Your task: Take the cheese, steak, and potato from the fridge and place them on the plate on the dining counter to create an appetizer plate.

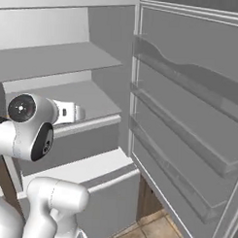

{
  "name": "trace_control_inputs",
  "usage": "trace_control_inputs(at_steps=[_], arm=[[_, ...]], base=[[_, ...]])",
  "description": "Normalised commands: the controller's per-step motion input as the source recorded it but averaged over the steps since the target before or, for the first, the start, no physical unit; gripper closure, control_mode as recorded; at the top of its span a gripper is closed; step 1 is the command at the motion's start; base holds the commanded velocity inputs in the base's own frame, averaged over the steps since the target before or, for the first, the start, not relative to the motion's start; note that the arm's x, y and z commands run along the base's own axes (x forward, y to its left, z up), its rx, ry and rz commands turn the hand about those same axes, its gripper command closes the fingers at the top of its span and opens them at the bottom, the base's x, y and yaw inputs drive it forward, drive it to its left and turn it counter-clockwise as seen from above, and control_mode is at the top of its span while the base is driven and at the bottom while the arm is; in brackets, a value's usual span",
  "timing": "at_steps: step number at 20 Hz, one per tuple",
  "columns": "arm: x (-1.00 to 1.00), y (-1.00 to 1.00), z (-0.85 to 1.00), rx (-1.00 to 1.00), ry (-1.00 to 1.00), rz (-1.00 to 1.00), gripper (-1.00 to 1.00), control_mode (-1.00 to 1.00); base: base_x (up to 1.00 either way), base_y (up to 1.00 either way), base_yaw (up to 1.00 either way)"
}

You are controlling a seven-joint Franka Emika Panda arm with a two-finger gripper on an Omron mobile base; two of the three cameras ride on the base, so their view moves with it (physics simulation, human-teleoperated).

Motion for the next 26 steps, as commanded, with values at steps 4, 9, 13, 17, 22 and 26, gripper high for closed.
trace_control_inputs(at_steps=[4, 9, 13, 17, 22, 26], arm=[[0.00, 0.00, 0.00, 0.00, 0.00, 0.00, -1.00, 1.00], [0.00, 0.00, 0.00, 0.00, 0.00, 0.00, -1.00, 1.00], [0.00, 0.00, 0.00, 0.00, 0.00, 0.00, -1.00, 1.00], [0.00, 0.00, 0.00, 0.00, 0.00, 0.00, -1.00, 1.00], [0.00, 0.00, 0.00, 0.00, 0.00, 0.00, -1.00, 1.00], [0.00, 0.00, 0.00, 0.00, 0.00, 0.00, -1.00, 1.00]], base=[[0.76, -0.25, 0.36], [0.69, -0.05, 0.37], [0.62, 0.00, 0.38], [0.55, 0.00, 0.38], [0.43, 0.00, 0.34], [0.13, 0.09, 0.17]])
